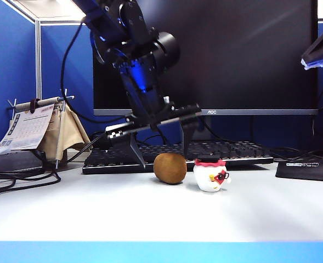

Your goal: Place the kiwi on top of the doll with a flat head.

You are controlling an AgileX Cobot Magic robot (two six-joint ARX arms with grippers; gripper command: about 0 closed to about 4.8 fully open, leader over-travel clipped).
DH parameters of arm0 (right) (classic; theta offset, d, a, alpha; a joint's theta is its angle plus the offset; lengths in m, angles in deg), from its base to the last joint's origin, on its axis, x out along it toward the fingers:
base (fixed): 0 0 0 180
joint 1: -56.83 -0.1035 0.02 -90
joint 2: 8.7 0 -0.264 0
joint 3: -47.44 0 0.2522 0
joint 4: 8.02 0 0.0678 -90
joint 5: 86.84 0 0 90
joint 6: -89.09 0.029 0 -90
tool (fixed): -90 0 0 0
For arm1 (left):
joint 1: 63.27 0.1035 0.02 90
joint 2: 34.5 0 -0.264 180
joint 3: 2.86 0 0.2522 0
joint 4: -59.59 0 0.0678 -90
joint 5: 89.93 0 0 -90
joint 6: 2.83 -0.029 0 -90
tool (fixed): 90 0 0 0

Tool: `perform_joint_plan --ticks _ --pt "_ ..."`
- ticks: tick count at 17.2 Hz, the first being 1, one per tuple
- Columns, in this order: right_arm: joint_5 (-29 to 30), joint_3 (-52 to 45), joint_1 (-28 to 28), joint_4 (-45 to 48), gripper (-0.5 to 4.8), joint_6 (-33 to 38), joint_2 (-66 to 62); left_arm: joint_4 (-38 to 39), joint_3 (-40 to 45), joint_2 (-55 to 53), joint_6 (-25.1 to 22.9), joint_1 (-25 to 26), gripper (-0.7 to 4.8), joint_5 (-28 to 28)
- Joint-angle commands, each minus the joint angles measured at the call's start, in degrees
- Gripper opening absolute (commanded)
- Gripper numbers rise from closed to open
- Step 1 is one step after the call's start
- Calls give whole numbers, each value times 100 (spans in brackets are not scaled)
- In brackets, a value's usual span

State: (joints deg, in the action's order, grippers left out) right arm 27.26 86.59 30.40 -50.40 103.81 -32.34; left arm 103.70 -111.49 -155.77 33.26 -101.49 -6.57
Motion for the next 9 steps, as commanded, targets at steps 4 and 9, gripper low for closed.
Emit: perform_joint_plan --ticks 4,9 --pt "24 31 -7 52 -1 -20 9 328 -17 -197 55 -63 479 20" --pt "26 31 -9 52 -1 -17 9 173 -17 -205 -219 -31 479 -24"
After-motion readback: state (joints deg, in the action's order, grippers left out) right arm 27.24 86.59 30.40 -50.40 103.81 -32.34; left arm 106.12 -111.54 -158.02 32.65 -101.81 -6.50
